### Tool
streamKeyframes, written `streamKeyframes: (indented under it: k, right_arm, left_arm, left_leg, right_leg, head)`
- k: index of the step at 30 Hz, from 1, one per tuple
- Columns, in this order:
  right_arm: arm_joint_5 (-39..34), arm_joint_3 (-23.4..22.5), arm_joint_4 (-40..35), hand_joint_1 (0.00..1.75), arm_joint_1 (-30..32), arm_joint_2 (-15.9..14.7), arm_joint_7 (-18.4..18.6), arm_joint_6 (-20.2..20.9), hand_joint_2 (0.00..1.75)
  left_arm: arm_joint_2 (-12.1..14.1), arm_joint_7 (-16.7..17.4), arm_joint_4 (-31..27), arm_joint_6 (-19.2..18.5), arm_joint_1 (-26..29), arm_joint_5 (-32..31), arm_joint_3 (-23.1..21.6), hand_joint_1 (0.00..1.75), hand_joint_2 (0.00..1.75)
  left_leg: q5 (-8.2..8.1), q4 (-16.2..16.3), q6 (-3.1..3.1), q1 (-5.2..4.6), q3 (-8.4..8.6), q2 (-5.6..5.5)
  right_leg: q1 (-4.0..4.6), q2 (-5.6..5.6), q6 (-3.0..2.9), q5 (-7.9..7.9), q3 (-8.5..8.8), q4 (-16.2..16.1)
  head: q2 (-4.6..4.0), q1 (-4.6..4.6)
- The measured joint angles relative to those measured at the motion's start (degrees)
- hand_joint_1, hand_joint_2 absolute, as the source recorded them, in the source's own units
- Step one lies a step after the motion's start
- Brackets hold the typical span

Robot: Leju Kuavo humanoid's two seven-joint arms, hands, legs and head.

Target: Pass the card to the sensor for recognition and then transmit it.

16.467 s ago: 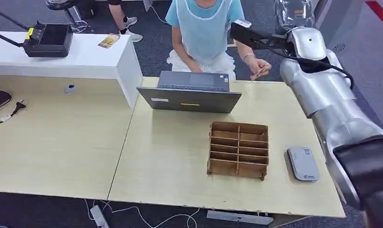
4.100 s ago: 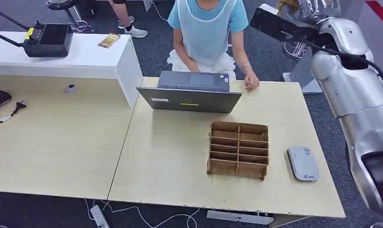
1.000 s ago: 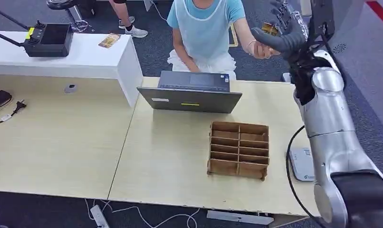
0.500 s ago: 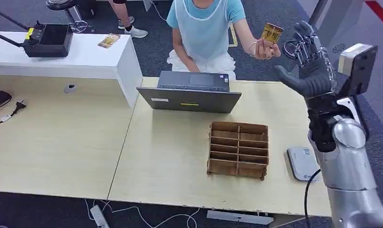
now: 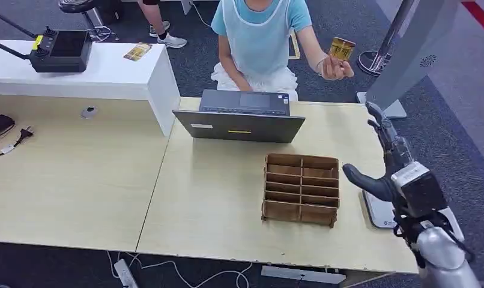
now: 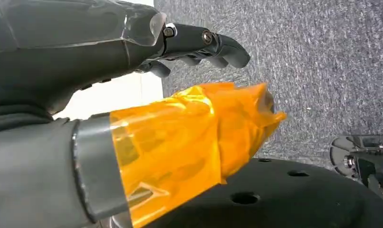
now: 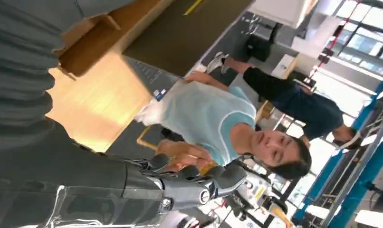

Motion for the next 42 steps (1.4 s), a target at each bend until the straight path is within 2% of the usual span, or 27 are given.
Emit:
streamKeyframes:
  k: [6, 10, 12, 19, 20, 27, 39, 42]
  right_arm:
    - [6.28, -0.85, -4.57, 0.0, 8.38, 0.0, -0.72, -5.01, 0.0]
    - [18.51, -1.92, -7.53, 0.0, 13.41, 0.0, 0.35, -11.07, 0.0]
    - [22.34, -1.92, -8.52, 0.0, 15.46, 0.0, 0.98, -12.68, 0.0]
    - [19.43, -1.6, -9.4, 0.0, 18.71, 0.5, 2.21, -11.69, 0.0]
    - [19.25, -1.57, -9.4, 0.0, 18.89, 0.59, 2.41, -11.69, 1.75]
    - [20.89, -1.57, -9.42, 0.0, 20.15, 0.96, 2.58, -12.57, 1.75]
    - [31.5, -0.87, -9.68, 0.0, 21.38, 0.98, 5.88, -13.74, 1.75]
    - [37.42, -0.31, -9.7, 0.0, 21.4, 0.59, 8.43, -14.29, 1.75]
  left_arm:
    - [-0.28, 0.07, 0.0, 0.2, 0.2, 0.5, 0.76, 0.0, 0.0]
    - [-0.39, 0.15, 0.0, 0.22, 0.19, 0.57, 1.29, 0.0, 0.0]
    - [-0.46, 0.2, 0.0, 0.22, 0.19, 0.57, 1.55, 0.0, 0.0]
    - [-0.59, 0.13, 0.0, 0.2, 0.18, 0.48, 1.66, 0.0, 0.0]
    - [-0.59, 0.09, 0.0, 0.2, 0.18, 0.46, 1.66, 0.0, 0.0]
    - [-0.57, 0.07, 0.0, 0.13, 0.15, 0.22, 1.66, 0.0, 0.0]
    - [-0.57, 0.11, 0.0, -0.11, 0.13, 0.22, 1.88, 0.0, 0.0]
    - [-0.57, 0.22, 0.0, -0.28, 0.12, 0.22, 2.01, 0.0, 0.0]
  left_leg:
    - [-0.02, -0.01, -0.01, 0.0, -0.01, -0.04]
    - [-0.12, -0.01, 0.03, 0.0, -0.01, -0.04]
    - [-0.13, -0.01, 0.02, 0.0, -0.01, -0.04]
    - [-0.12, -0.01, 0.02, 0.0, 0.01, 0.0]
    - [-0.12, -0.01, 0.02, 0.0, 0.01, 0.0]
    - [-0.12, -0.01, 0.02, 0.0, 0.02, 0.01]
    - [-0.12, -0.01, 0.02, 0.0, 0.01, 0.01]
    - [-0.12, -0.01, 0.02, 0.0, 0.01, 0.01]
  right_leg:
    - [0.0, -0.06, 0.0, -0.04, 0.0, 0.0]
    - [0.0, -0.07, -0.02, -0.09, 0.01, 0.0]
    - [0.0, -0.06, -0.02, -0.09, 0.01, 0.0]
    - [0.0, -0.04, -0.03, -0.09, 0.02, 0.0]
    - [0.0, -0.04, -0.03, -0.09, 0.02, 0.0]
    - [0.0, -0.02, -0.03, -0.09, 0.02, 0.0]
    - [0.0, -0.02, -0.03, -0.09, 0.02, 0.0]
    - [0.0, -0.02, -0.03, -0.09, 0.02, 0.0]
  head:
    - [0.0, 0.0]
    - [0.0, 0.0]
    - [0.0, 0.0]
    - [0.0, 0.0]
    - [0.0, 0.0]
    - [0.0, 0.0]
    - [0.0, 0.02]
    - [0.0, 0.0]
